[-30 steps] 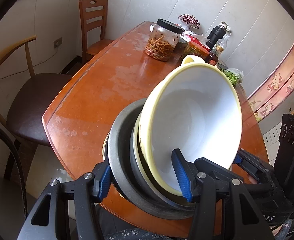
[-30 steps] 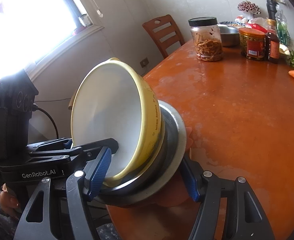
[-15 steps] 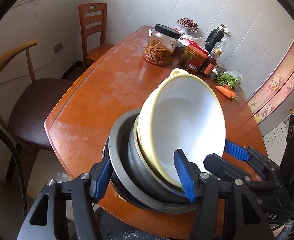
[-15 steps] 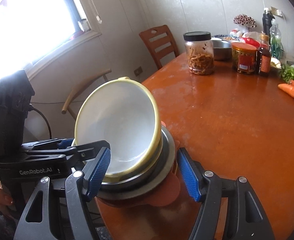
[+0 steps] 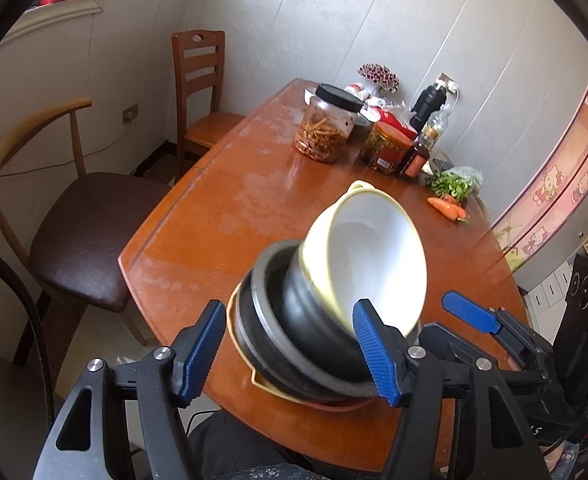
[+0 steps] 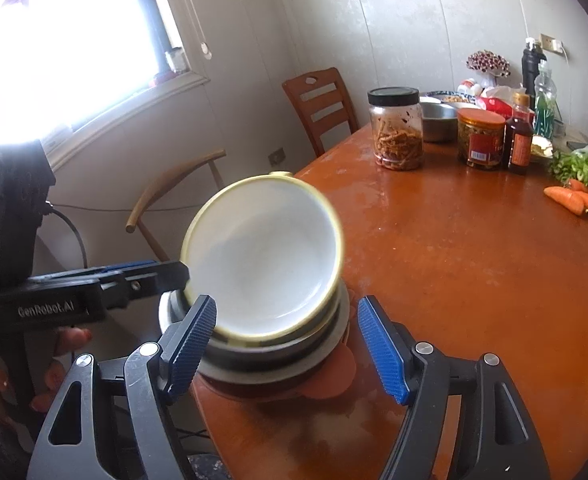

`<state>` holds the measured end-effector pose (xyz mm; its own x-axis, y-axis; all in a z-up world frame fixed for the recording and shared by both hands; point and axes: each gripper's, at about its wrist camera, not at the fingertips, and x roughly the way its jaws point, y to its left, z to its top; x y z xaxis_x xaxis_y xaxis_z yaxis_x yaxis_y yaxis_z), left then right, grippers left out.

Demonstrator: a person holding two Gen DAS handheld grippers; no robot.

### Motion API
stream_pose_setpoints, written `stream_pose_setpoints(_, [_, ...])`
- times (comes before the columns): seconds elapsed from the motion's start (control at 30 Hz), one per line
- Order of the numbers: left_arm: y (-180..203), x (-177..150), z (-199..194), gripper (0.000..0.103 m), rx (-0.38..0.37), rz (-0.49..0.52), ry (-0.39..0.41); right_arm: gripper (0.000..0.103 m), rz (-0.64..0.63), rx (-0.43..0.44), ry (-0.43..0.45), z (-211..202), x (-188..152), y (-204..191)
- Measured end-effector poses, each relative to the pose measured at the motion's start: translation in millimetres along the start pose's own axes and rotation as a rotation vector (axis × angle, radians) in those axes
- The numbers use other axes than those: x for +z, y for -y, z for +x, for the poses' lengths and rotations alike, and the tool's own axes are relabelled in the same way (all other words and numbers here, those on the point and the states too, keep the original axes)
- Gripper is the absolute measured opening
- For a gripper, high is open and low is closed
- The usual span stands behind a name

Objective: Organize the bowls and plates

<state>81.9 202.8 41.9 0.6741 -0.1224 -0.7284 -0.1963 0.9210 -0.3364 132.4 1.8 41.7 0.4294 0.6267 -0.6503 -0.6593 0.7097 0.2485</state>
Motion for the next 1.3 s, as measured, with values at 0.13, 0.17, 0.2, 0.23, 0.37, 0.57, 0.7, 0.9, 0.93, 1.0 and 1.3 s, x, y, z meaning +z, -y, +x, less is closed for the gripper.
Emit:
stream_pose_setpoints(0.13, [-14,-4,-9,0.066,-0.004,-0.035,0.012,0.075,-0.020,-0.005,0.007,-6,-4,-6])
stream_pose_setpoints(0.17, [-18,-5,-9,0.066,-0.003,-0.046,0.010,0.075,-0.022,-0.005,0.007,-8,-6,-7])
stream_pose_setpoints(0.2, [-23,-6,-9,0.066,0.000,-0.060,0.006,0.075,-0.027,-0.004,0.008,-9,-8,-9])
stream_pose_setpoints(0.23, [-29,-8,-8,0.066,0.005,-0.077,0.001,0.075,-0.034,-0.004,0.007,-10,-9,-10])
stream_pose_setpoints(0.37, [-52,-19,-2,0.066,0.009,-0.133,-0.028,0.075,-0.054,-0.018,-0.005,-11,-17,-14])
stream_pose_setpoints(0.57, [-77,-29,7,0.067,-0.047,-0.210,-0.062,0.075,-0.077,-0.038,-0.030,-9,-31,-14])
stream_pose_setpoints(0.7, [-77,-29,14,0.066,-0.148,-0.234,-0.083,0.075,-0.065,-0.042,-0.039,-7,-34,-11])
stream_pose_setpoints(0.9, [-72,-26,34,0.067,-0.152,-0.217,-0.137,0.076,-0.065,-0.038,-0.035,-6,-32,-13])
stream_pose_setpoints(0.93, [-70,-27,37,0.067,-0.152,-0.214,-0.144,0.075,-0.065,-0.036,-0.036,-6,-32,-13])
stream_pose_setpoints(1.0, [-70,-25,41,0.067,-0.167,-0.210,-0.148,0.075,-0.065,-0.034,-0.045,-3,-33,-12])
stream_pose_setpoints(1.3, [-83,-20,54,0.067,-0.229,-0.223,-0.173,0.076,-0.073,0.009,-0.073,18,-35,-8])
